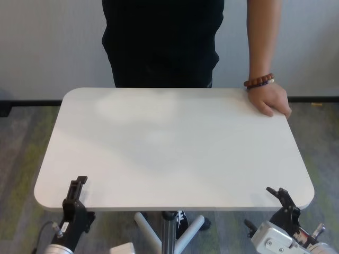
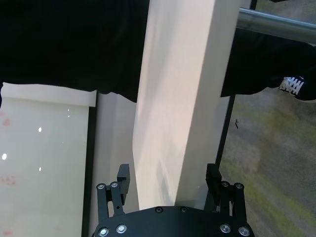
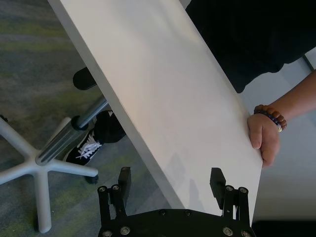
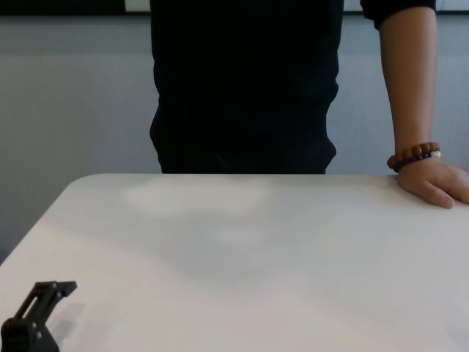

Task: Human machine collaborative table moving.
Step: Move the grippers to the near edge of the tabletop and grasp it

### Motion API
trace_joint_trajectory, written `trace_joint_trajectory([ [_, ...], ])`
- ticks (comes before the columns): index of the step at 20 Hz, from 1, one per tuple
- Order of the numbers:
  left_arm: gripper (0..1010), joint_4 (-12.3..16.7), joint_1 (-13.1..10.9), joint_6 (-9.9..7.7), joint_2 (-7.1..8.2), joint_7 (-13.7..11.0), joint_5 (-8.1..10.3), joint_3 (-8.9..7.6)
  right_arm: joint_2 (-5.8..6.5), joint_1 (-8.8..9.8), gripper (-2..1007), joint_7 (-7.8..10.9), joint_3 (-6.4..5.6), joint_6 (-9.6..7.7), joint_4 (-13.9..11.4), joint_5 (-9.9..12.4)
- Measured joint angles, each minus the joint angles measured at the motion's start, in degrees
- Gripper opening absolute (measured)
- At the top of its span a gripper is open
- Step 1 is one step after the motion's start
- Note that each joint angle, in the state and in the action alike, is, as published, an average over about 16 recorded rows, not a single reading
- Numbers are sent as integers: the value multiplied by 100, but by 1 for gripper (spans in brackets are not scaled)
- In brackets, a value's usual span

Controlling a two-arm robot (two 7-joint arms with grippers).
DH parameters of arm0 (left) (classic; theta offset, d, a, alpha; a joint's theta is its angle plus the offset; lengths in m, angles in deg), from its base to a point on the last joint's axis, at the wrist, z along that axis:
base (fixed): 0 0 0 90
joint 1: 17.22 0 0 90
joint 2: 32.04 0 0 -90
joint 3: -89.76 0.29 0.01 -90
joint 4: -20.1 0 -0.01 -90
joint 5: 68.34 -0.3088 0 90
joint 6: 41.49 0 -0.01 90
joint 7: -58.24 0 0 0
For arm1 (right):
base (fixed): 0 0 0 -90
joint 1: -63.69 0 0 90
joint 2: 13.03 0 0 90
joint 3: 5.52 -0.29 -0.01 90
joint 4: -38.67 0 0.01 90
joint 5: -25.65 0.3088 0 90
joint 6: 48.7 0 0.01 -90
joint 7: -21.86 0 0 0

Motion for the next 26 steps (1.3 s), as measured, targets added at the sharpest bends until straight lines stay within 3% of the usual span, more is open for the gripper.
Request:
trace_joint_trajectory([
  [17, 1000, -248, 41, 50, -228, -30, -266, -99, -158, 69, 1005, 148, -146, 30, 1, -217],
  [26, 1000, -346, 70, 148, -314, -34, -282, -159, -166, 45, 1005, 233, -61, -288, -70, -771],
])
